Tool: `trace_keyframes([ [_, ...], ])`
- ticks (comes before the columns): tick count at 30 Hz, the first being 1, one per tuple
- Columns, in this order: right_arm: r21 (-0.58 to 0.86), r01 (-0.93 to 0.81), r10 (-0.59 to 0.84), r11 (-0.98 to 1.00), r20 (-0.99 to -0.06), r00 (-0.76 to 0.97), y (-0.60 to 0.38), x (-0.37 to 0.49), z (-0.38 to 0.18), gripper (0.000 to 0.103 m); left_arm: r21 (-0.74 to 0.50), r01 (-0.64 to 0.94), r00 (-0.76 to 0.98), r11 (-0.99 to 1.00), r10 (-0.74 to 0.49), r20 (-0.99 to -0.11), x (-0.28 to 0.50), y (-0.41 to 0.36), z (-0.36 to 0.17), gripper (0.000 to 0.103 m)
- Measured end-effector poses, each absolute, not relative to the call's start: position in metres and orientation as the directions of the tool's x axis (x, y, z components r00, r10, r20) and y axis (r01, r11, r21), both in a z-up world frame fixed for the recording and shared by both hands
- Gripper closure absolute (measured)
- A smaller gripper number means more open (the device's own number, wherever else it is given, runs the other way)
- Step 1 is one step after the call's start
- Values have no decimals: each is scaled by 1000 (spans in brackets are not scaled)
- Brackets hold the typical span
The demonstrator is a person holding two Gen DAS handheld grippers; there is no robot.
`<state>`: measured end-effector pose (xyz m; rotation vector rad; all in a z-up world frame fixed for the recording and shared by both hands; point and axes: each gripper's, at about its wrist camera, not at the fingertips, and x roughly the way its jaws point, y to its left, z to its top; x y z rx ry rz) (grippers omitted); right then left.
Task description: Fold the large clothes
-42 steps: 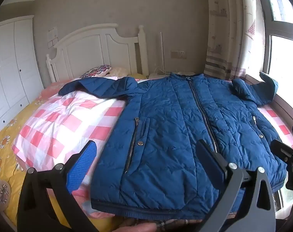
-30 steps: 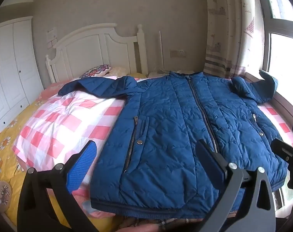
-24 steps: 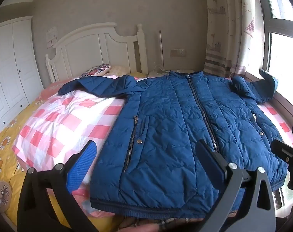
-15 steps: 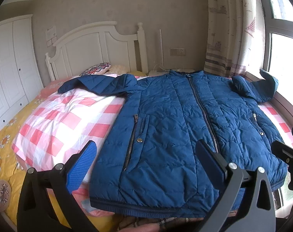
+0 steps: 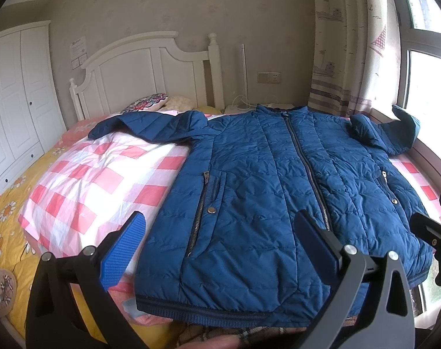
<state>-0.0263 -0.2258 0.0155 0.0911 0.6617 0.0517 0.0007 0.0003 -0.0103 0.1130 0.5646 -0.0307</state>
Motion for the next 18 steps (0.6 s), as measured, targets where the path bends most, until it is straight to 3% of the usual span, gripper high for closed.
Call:
trace_keyframes([
  [18, 117, -25, 92, 993, -615, 783, -223, -27, 11, 4, 97, 59, 844, 994, 2, -537, 1, 0, -11, 2],
])
